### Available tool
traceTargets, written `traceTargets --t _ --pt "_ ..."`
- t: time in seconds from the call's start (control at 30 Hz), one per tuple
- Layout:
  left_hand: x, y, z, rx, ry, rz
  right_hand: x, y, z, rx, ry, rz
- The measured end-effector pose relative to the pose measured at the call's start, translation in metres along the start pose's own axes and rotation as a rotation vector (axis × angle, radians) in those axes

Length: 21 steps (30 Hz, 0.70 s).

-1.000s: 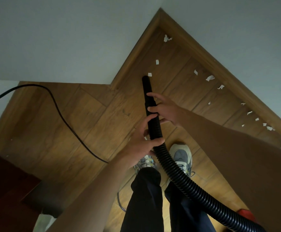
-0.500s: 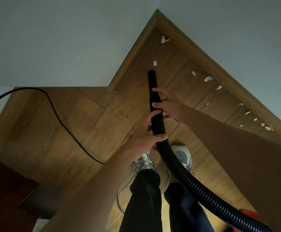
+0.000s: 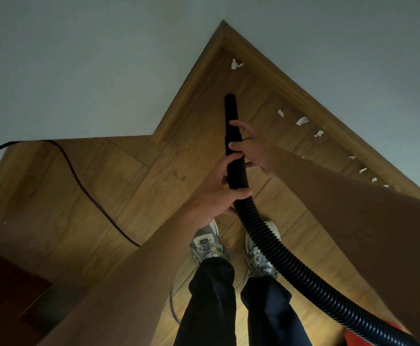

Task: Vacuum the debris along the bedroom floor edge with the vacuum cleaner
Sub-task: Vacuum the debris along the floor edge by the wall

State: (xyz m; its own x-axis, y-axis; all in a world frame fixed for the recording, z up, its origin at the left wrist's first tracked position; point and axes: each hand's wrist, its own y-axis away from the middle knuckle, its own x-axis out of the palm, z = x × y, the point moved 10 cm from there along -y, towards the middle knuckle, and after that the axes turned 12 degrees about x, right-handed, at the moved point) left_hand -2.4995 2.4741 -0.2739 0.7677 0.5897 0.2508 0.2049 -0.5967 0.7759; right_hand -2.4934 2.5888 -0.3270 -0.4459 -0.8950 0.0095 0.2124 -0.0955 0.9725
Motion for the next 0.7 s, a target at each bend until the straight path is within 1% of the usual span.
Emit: traceTargets --t 0.23,0.7 --pt "0.000 -0.005 -0.001 -0.009 -0.003 0.005 -0.001 -0.005 0.005 -0.002 -0.002 0.001" --pt "-0.003 -0.032 -0.016 0.013 -0.073 0.008 -0.013 -0.017 0.035 -0.095 0.074 -0.070"
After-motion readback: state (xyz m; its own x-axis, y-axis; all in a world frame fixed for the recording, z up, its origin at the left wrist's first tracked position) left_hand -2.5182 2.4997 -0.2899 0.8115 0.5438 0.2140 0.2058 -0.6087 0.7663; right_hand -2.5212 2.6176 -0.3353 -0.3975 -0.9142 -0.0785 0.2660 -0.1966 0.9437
